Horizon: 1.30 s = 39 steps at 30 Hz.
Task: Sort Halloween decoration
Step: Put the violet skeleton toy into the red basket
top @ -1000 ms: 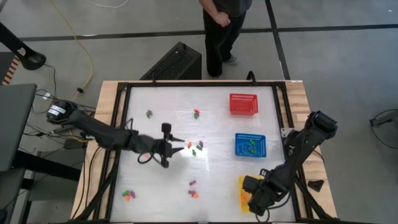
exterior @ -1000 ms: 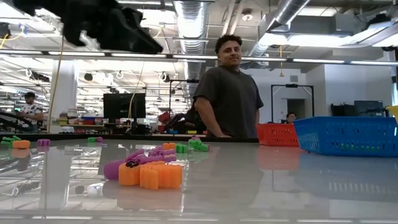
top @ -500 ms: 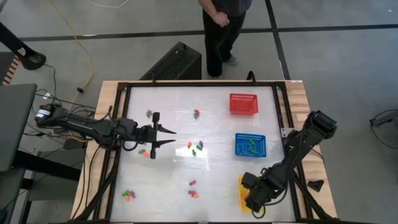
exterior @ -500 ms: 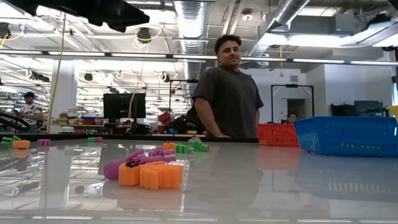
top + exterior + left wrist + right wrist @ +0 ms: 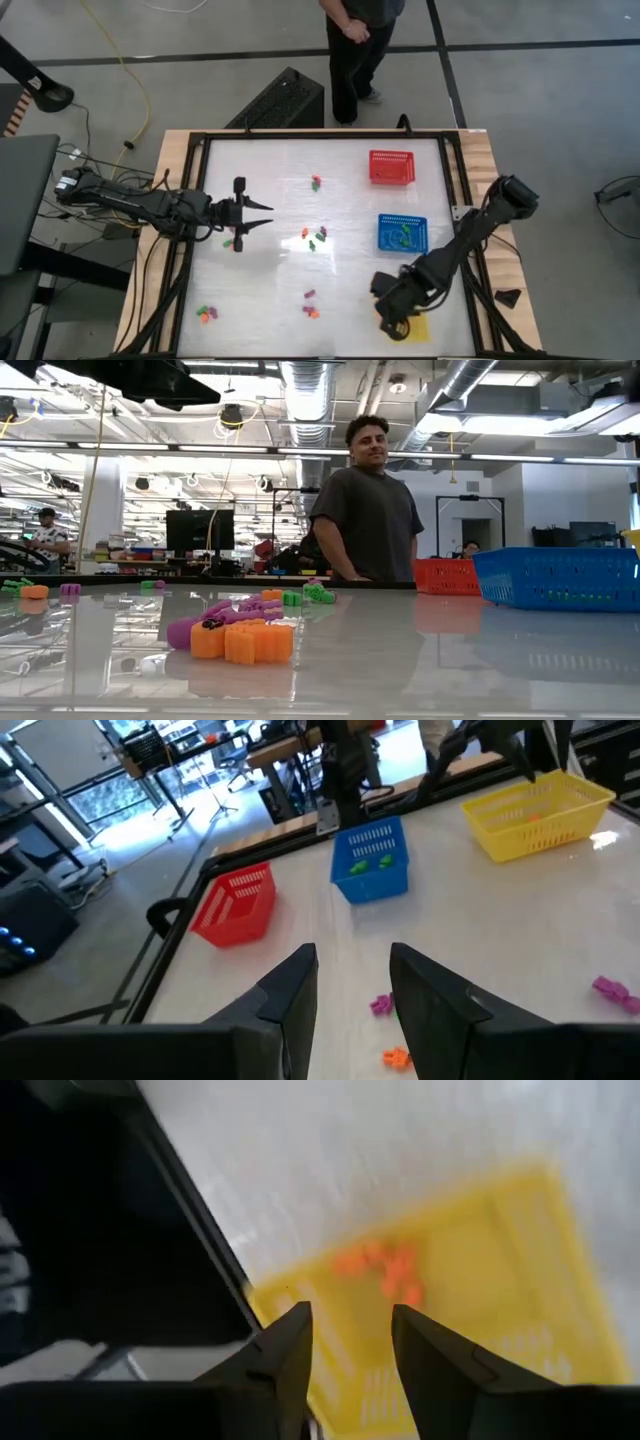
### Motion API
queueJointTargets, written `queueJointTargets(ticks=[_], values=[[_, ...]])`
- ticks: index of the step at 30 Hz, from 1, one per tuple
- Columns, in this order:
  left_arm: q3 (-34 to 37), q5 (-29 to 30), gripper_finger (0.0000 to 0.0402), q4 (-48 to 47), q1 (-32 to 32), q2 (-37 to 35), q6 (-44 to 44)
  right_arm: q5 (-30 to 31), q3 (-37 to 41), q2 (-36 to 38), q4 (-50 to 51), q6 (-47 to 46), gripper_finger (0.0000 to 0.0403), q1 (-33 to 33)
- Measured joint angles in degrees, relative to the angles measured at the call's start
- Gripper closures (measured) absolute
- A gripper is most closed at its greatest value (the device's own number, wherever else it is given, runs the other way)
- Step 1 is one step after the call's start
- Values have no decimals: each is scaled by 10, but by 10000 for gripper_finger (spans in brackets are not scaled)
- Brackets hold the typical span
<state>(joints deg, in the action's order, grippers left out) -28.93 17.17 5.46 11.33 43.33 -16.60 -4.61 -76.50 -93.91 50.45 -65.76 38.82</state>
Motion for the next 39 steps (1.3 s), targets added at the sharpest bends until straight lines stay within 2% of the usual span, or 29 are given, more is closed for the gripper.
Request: queueJointTargets(ticks=[4, 6, 11, 14, 19, 24, 34, 39], values=[[0, -2, 284, 0, 0, 0, 3, 110, 1, -7, -109, 150, 242, -26], [0, -2, 284, 2, 0, 4, 3, 138, 4, -24, -182, 246, 244, -42], [0, -2, 284, 1, 0, 6, 3, 134, 7, -97, -349, 464, 243, -85], [0, -3, 284, 0, 0, 6, 9, 114, 7, -131, -413, 553, 233, -104], [0, -4, 284, -3, 0, 6, 15, 104, 7, -168, -435, 596, 205, -129], [0, -4, 284, -7, 0, 6, 17, 61, 8, -208, -488, 619, 185, -155], [0, -4, 284, -14, 0, 6, 15, 60, 9, -218, -497, 643, 197, -172], [0, -3, 284, -14, 0, 6, 14, 60, 10, -264, -517, 643, 205, -171]])
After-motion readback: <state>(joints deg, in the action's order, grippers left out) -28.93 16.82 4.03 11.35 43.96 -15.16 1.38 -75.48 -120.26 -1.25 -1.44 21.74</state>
